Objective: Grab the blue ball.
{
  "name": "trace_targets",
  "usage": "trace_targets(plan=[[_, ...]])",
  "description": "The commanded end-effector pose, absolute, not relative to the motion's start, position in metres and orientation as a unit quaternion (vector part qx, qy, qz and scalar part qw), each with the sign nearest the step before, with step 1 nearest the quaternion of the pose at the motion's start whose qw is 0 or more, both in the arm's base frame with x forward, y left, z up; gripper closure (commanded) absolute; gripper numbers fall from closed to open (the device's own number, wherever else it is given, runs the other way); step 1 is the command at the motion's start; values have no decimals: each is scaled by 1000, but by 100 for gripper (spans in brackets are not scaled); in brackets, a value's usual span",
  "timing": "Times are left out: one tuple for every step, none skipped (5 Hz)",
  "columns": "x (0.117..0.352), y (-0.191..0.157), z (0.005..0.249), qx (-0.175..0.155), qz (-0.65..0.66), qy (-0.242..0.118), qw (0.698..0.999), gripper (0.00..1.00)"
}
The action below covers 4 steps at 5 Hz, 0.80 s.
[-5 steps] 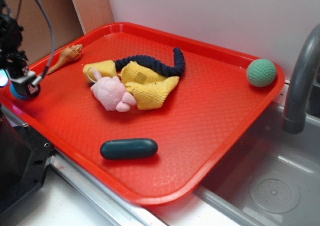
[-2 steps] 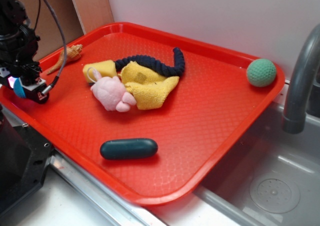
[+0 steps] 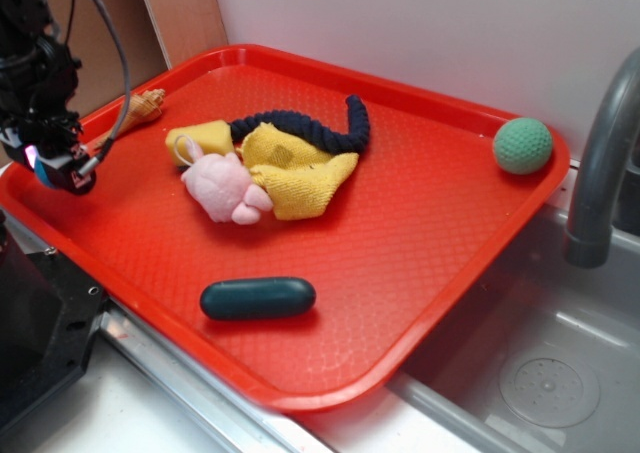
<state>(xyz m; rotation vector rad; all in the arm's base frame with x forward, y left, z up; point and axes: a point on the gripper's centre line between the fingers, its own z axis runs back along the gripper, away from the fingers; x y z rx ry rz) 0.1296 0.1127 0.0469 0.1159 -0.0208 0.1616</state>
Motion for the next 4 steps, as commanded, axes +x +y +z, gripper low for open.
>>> trace_targets(plan=[[163,50,145,-14,-13,-107,994,100],[171,24,195,-44,-1,-69,997,100],[169,12,216,-72,-8,-69,995,100],[165,9,221,-65,-11,-80,995,100]])
